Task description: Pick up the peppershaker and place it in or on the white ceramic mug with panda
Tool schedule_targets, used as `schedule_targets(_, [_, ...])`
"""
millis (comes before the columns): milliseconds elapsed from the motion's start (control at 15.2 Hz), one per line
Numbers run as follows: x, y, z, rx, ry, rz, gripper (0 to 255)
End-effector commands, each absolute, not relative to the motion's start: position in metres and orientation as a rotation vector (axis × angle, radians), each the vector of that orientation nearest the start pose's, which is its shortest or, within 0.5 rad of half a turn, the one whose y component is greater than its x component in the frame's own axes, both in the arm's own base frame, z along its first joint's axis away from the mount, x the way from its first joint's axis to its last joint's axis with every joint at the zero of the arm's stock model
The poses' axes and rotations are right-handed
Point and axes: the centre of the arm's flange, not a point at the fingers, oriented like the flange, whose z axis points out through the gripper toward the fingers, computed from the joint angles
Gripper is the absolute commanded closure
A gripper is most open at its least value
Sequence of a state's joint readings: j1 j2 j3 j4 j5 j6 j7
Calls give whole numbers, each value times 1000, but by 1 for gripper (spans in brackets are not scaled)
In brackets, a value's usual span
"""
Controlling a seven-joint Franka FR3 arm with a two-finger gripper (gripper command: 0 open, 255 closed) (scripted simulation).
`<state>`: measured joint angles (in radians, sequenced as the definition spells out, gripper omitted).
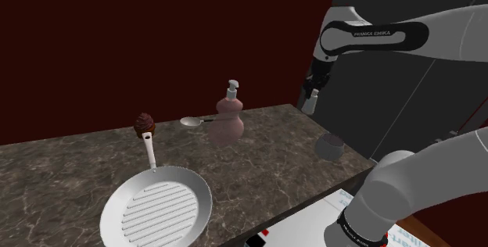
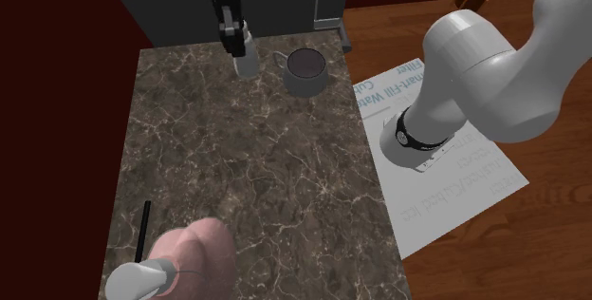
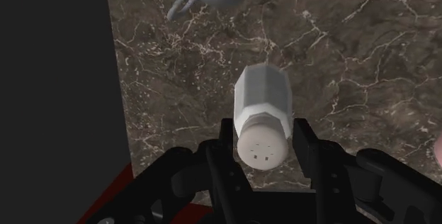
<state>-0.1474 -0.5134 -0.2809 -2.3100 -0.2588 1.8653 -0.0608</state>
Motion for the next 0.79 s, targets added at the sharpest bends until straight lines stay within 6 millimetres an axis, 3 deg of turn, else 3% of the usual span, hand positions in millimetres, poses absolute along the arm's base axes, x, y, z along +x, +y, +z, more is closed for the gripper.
schedule_targets(0, [332,-208,539,-3235,435,-48,255])
schedule_targets(528, [233,-242,556,-3235,435,-48,255])
schedule_targets(726, [226,-245,547,-3235,435,-48,255])
